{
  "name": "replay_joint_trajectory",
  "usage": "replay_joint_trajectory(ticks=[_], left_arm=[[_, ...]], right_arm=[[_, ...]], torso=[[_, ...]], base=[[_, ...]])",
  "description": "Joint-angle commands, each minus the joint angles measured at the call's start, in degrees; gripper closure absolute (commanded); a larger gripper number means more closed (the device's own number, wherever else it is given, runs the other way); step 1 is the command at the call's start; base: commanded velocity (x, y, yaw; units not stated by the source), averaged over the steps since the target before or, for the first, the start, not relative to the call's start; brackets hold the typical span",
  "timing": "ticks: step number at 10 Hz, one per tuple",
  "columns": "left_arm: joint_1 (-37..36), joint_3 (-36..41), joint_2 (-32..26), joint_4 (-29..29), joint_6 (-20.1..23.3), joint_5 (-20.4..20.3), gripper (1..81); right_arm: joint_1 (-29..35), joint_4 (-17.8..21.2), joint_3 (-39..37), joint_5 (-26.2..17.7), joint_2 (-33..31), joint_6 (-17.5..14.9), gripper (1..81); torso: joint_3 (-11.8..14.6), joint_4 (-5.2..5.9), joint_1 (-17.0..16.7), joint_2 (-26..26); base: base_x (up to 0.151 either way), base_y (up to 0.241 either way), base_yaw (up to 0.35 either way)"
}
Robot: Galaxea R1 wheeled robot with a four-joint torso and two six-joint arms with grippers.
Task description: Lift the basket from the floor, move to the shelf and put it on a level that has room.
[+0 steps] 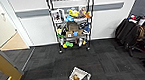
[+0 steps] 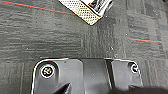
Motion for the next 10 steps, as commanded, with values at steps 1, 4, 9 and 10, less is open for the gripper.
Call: replay_joint_trajectory(ticks=[1, 4, 9, 10], left_arm=[[-4.32, 0.55, -0.73, 0.04, -0.08, 2.12, 1.0], [-4.22, 0.64, -0.9, 0.04, -0.08, 2.12, 1.0], [-3.44, 0.55, -1.08, 0.12, -0.08, 2.12, 1.0], [-3.27, 0.64, -0.99, 0.12, -0.08, 2.12, 1.0]], right_arm=[[4.01, -0.2, 1.1, -2.44, -0.58, -0.11, 1.0], [3.83, -0.2, 1.36, -2.44, -1.02, 0.24, 1.0], [3.48, -0.2, 1.8, -2.44, -1.02, 0.24, 1.0], [3.21, -0.29, 1.8, -2.44, -1.02, 0.07, 1.0]], torso=[[0.0, 0.0, 0.0, 0.0], [-0.04, 0.0, 0.07, 0.09], [-0.04, 0.0, 0.09, 0.09], [-0.04, 0.0, 0.11, 0.09]], base=[[0.081, 0.0, 0.0], [0.087, 0.0, 0.0], [0.11, 0.0, 0.0], [0.113, 0.0, 0.0]])
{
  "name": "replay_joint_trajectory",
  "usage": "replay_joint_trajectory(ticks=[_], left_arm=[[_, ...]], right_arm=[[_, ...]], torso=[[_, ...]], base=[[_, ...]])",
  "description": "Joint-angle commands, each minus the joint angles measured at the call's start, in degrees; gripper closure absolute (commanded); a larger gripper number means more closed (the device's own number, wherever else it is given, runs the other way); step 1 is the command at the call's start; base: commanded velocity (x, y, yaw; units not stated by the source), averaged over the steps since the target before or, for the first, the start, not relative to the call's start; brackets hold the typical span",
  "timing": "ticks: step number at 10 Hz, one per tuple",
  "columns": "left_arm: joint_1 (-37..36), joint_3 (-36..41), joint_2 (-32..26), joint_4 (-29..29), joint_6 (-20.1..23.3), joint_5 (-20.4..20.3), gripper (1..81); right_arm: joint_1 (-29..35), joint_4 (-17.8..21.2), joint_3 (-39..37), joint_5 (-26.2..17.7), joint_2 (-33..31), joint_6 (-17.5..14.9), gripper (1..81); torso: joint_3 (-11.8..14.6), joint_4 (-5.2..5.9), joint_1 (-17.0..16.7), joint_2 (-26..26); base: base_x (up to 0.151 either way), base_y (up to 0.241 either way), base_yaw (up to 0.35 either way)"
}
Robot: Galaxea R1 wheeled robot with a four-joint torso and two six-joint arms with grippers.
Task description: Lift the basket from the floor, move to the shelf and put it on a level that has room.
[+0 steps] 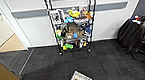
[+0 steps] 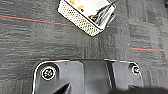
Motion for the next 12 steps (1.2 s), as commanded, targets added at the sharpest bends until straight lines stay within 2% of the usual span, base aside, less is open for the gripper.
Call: replay_joint_trajectory(ticks=[1, 12], left_arm=[[-2.76, 0.64, -0.79, 0.12, 0.02, 2.34, 1.0], [-1.7, 0.55, -0.53, 0.21, 0.02, 2.42, 1.0]], right_arm=[[2.5, -0.23, 1.06, -2.61, -0.67, -0.13, 1.0], [2.41, -0.23, 1.23, -2.61, -0.67, -0.04, 1.0]], torso=[[0.0, 0.0, 0.0, 0.0], [0.0, 0.0, -0.02, 0.02]], base=[[0.113, 0.0, 0.0], [0.094, 0.0, 0.0]])
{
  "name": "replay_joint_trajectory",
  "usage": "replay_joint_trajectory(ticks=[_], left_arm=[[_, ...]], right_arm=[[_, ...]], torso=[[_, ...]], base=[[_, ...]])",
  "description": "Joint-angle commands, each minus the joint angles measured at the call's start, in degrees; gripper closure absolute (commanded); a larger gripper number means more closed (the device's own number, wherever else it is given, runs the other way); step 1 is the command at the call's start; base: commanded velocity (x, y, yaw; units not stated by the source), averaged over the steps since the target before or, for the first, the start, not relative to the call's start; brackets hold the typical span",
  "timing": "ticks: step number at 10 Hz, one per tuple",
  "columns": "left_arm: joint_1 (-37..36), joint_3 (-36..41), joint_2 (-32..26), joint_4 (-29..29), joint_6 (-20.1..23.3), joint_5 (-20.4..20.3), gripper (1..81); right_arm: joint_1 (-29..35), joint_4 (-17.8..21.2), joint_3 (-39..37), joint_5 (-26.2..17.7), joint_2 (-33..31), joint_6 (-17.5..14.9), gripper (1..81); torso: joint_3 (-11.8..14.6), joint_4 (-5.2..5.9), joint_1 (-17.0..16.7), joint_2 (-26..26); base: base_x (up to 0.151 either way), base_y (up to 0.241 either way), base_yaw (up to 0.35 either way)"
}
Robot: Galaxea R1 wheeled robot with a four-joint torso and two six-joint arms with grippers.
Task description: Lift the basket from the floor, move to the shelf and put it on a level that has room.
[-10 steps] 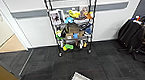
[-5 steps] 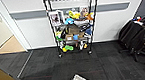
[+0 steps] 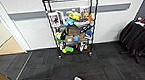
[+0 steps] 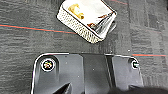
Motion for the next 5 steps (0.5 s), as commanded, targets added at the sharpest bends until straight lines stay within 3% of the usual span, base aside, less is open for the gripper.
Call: replay_joint_trajectory(ticks=[1, 4, 5], left_arm=[[-3.17, 0.49, -0.7, 0.3, 0.02, 2.51, 1.0], [-3.08, 0.67, -0.61, 0.3, -0.06, 2.51, 1.0], [-3.08, 0.67, -0.53, 0.3, 0.03, 2.51, 1.0]], right_arm=[[3.15, -0.23, 0.95, -2.75, -0.67, -0.04, 1.0], [2.97, -0.23, 1.03, -2.75, -0.76, -0.04, 1.0], [2.97, -0.23, 1.04, -2.75, -0.76, -0.04, 1.0]], torso=[[0.0, 0.0, 0.0, 0.0], [0.0, 0.0, -0.02, 0.0], [0.0, 0.0, 0.0, 0.0]], base=[[0.082, 0.0, 0.0], [0.077, 0.0, 0.0], [0.0, 0.0, 0.0]])
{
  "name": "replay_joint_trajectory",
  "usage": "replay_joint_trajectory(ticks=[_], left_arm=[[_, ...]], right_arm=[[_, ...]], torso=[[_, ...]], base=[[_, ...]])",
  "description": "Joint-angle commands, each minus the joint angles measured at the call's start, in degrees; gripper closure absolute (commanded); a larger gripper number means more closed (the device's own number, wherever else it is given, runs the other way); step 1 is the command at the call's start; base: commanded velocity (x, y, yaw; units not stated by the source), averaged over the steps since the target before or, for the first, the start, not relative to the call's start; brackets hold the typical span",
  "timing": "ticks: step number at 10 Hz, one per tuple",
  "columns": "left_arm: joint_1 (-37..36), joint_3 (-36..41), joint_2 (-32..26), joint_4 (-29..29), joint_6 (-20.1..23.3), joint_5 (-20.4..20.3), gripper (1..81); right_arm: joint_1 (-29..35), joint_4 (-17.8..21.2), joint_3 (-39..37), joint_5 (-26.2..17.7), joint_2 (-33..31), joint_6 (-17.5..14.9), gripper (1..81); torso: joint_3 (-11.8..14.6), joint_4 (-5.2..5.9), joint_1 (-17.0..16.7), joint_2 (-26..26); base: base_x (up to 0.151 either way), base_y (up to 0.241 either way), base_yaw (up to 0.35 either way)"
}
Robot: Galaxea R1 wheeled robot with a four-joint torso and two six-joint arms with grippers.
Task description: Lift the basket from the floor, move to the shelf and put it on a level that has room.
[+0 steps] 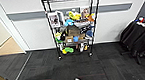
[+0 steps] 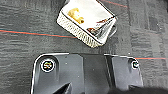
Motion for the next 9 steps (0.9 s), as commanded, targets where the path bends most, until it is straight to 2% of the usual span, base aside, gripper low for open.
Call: replay_joint_trajectory(ticks=[1, 6, 7, 9], left_arm=[[-2.85, 0.75, -0.64, 0.22, -0.06, 2.52, 1.0], [-2.85, -1.44, -0.12, -1.99, -0.41, 2.78, 1.0], [-2.85, -1.36, -0.11, -1.9, -0.32, 2.87, 1.0], [-2.85, -1.44, -0.46, -1.37, -0.32, 2.87, 1.0]], right_arm=[[2.89, -0.23, 1.04, -2.67, -0.85, -0.03, 1.0], [2.54, -0.23, 0.68, -2.76, -0.85, 0.05, 1.0], [2.54, -0.14, 0.68, -2.76, -0.85, 0.05, 1.0], [2.19, -0.14, 0.68, -2.76, -0.85, 0.05, 1.0]], torso=[[0.0, 0.0, 0.0, 0.0], [0.0, 0.0, -0.04, 0.0], [0.0, 0.0, 3.65, -5.73], [0.0, 0.0, 4.28, -6.8]], base=[[0.0, 0.0, 0.0], [0.0, 0.0, 0.0], [0.0, 0.0, 0.0], [0.0, 0.0, 0.0]])
